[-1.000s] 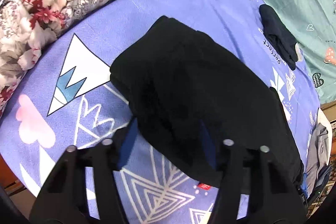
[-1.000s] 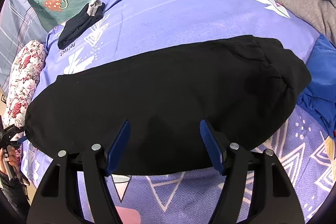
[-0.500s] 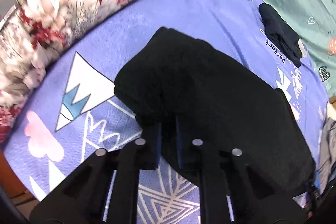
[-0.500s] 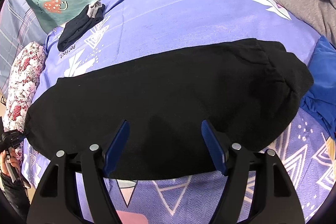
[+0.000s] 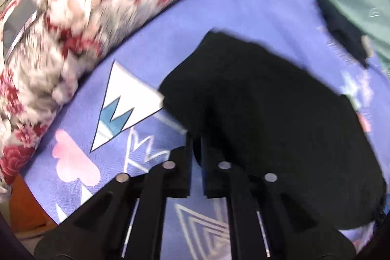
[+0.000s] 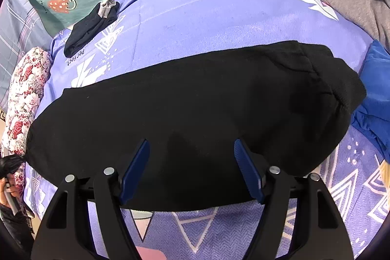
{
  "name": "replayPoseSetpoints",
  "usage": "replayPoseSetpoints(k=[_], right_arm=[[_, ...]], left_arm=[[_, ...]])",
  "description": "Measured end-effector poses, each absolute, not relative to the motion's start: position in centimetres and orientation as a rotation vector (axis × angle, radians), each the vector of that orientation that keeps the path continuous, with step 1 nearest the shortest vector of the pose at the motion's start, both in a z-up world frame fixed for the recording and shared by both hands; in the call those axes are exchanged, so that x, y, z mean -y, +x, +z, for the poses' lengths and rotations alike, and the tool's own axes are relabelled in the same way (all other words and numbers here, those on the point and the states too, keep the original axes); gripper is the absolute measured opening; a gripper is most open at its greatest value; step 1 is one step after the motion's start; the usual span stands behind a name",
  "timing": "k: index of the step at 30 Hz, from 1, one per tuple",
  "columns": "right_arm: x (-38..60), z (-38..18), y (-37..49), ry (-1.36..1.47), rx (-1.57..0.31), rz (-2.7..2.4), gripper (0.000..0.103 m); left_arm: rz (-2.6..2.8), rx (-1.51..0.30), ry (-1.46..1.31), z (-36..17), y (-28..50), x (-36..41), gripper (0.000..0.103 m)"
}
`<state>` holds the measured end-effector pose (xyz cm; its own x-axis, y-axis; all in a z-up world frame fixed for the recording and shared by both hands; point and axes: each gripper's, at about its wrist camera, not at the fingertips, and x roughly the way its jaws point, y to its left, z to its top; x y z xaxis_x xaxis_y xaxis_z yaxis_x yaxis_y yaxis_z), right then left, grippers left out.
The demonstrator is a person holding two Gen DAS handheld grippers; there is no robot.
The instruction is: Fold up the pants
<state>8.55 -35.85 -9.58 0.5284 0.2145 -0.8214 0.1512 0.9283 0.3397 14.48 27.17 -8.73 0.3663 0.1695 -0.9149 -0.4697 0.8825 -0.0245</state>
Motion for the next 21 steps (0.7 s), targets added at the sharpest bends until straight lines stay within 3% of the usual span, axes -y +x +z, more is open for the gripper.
replayPoseSetpoints(k=[2,4,9,11,15,16,18,21], right_arm=[[36.1,-9.5,8.5,0.399,-1.021,0.034,0.072],[36.3,-9.4,8.3,0.401,-1.02,0.025,0.072],[37.4,-8.6,7.5,0.41,-0.996,-0.006,0.072],[38.4,-8.1,6.9,0.426,-0.971,-0.036,0.077],[39.3,-7.5,6.3,0.474,-0.931,-0.014,0.078],[39.1,-7.6,6.3,0.483,-0.933,0.017,0.077],[38.4,-8.1,6.9,0.535,-0.957,0.143,0.06],[37.5,-10.5,8.0,0.617,-1.085,0.287,0.058]], left_arm=[[0.474,-1.133,-0.295,-9.3,14.3,-27.6,0.041],[0.508,-1.111,-0.266,-8.7,14.1,-27.7,0.052],[0.517,-1.014,-0.231,-5.2,12.9,-26.6,0.057],[0.481,-0.957,-0.236,-3.5,12.4,-25.4,0.066],[0.309,-0.922,-0.225,-2.5,13.1,-21.0,0.074],[0.27,-0.923,-0.217,-2.8,13.2,-19.9,0.077],[0.191,-0.943,-0.188,-3.8,14.0,-17.0,0.077],[0.121,-1.022,-0.162,-6.5,15.2,-13.7,0.078]])
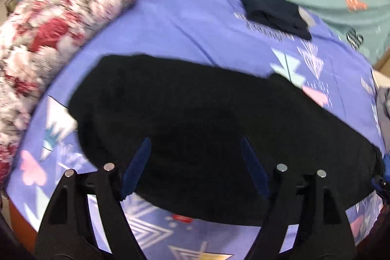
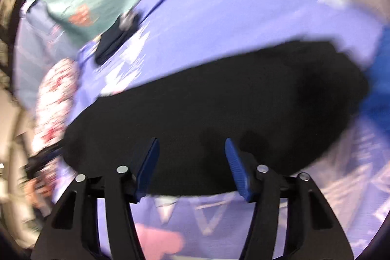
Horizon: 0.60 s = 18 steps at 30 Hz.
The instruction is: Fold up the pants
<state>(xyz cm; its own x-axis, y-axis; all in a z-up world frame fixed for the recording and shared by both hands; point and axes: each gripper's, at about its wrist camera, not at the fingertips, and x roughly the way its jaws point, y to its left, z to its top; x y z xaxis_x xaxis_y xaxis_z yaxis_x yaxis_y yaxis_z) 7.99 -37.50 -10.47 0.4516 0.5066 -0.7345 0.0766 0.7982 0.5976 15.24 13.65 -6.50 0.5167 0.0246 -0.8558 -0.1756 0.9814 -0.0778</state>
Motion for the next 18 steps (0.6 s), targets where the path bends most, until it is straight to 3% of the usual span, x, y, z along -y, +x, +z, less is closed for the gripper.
replayPoseSetpoints(k=[4,9,14,18], right_arm=[[40.8,-10.8,7.9,0.637,-1.06,0.195,0.055],[45.6,-8.6,8.5,0.595,-0.954,-0.052,0.055],[44.1,-9.8,12.4,0.62,-0.982,0.119,0.057],[47.4,-10.4,14.9,0.532,-0.976,-0.102,0.041]], left_arm=[[0.138,-1.12,-0.164,-9.9,15.9,-13.1,0.078],[0.14,-1.123,-0.149,-10.4,15.8,-12.8,0.078],[0.138,-1.12,-0.119,-10.8,15.9,-12.5,0.087],[0.129,-1.115,-0.108,-10.9,15.7,-12.6,0.088]])
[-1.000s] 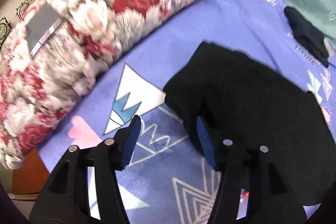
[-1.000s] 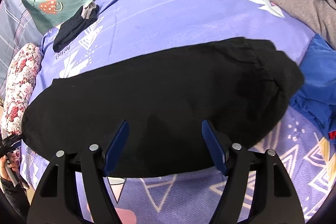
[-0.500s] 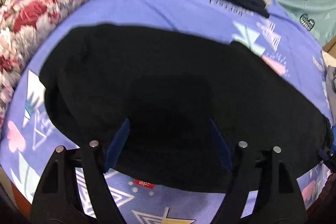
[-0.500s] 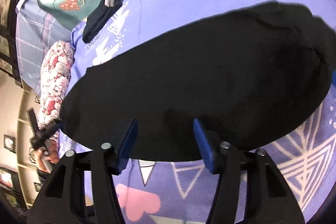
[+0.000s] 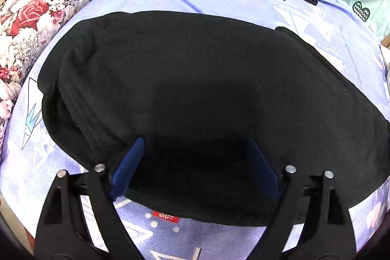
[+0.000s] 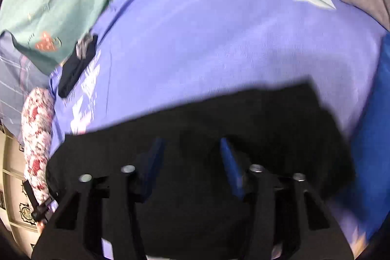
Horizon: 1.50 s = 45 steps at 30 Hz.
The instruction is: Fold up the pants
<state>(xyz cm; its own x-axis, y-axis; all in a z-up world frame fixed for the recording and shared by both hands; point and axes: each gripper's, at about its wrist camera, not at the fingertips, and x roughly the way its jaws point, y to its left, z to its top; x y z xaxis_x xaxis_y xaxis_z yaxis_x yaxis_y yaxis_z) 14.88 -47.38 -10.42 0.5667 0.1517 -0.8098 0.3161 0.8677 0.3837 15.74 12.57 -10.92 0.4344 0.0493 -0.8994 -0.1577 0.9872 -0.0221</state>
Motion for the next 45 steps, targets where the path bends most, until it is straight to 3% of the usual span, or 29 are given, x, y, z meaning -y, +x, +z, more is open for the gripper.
replayPoseSetpoints(k=[2,4,5,6,8,17,32,34,36,41,45], right_arm=[[48.6,-9.9,14.6,0.538,-0.963,-0.139,0.028],[48.3,-9.1,13.7,0.523,-0.948,-0.149,0.03],[47.9,-8.2,12.9,0.457,-0.924,-0.181,0.035],[47.3,-7.0,11.3,0.377,-0.883,-0.236,0.053],[47.0,-6.0,8.9,0.387,-0.842,-0.204,0.071],[46.1,-10.2,4.8,0.507,-1.036,-0.071,0.071],[47.5,-11.3,8.8,0.617,-0.955,-0.088,0.072],[47.8,-11.5,9.3,0.645,-0.941,-0.102,0.067],[48.1,-11.6,9.7,0.643,-0.937,-0.133,0.051],[48.6,-11.9,9.7,0.656,-0.942,-0.143,0.026],[48.3,-11.0,9.1,0.677,-0.893,-0.125,0.021]], left_arm=[[0.123,-1.117,-0.137,-10.8,15.9,-13.0,0.088],[0.124,-1.119,-0.147,-10.8,16.0,-13.0,0.088],[0.129,-1.124,-0.143,-10.8,16.1,-13.0,0.088],[0.133,-1.126,-0.139,-10.7,16.0,-12.9,0.088],[0.147,-1.128,-0.12,-10.6,16.1,-12.6,0.088],[0.015,-1.0,-0.033,-7.7,15.0,-8.5,0.088],[-0.035,-1.116,-0.104,-10.9,16.2,-7.0,0.09],[-0.037,-1.118,-0.117,-10.8,16.2,-7.2,0.09],[-0.042,-1.118,-0.13,-10.8,16.3,-7.4,0.09],[-0.06,-1.117,-0.146,-10.7,16.2,-7.6,0.091],[-0.069,-1.121,-0.16,-10.6,16.3,-7.7,0.091]])
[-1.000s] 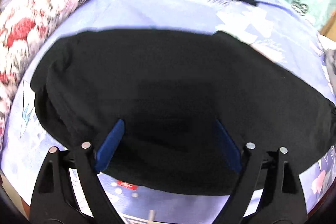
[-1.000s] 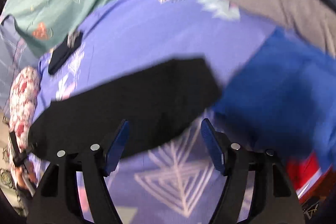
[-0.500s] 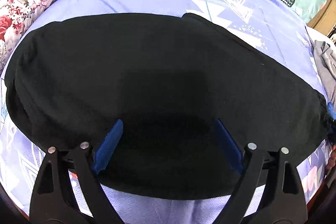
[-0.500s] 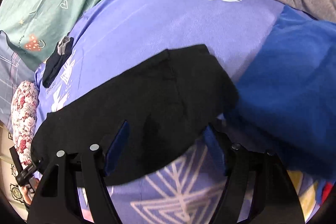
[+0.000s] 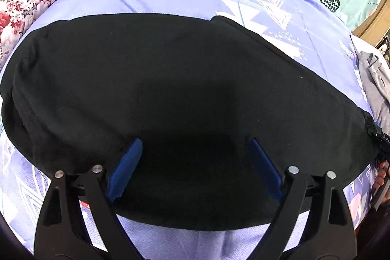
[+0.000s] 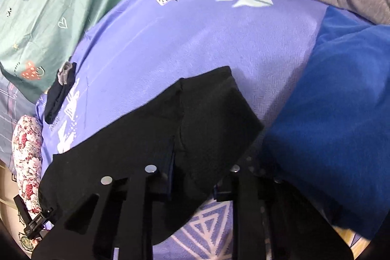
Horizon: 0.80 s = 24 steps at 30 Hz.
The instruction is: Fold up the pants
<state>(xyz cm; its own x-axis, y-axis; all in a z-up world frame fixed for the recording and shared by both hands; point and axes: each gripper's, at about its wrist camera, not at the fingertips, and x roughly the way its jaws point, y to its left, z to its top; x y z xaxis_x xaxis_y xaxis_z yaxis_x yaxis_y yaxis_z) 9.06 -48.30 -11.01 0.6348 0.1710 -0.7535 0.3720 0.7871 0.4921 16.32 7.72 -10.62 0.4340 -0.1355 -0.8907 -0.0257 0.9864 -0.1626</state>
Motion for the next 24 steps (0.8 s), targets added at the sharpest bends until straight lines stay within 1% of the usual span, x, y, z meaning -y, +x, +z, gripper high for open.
replayPoseSetpoints(k=[5,13,18,24], right_arm=[[47.0,-8.1,8.6,0.63,-0.845,-0.092,0.021],[42.1,-2.1,8.7,0.526,-0.764,0.013,0.021],[38.2,0.1,9.8,0.491,-0.743,0.086,0.021],[32.2,1.1,11.7,0.44,-0.757,0.17,0.021]], left_arm=[[-0.095,-1.116,-0.186,-10.3,16.1,-8.2,0.091],[-0.099,-1.068,-0.209,-8.8,15.1,-9.4,0.091],[-0.091,-1.028,-0.221,-8.0,14.2,-10.6,0.091],[-0.061,-1.014,-0.24,-7.9,13.5,-12.5,0.091]])
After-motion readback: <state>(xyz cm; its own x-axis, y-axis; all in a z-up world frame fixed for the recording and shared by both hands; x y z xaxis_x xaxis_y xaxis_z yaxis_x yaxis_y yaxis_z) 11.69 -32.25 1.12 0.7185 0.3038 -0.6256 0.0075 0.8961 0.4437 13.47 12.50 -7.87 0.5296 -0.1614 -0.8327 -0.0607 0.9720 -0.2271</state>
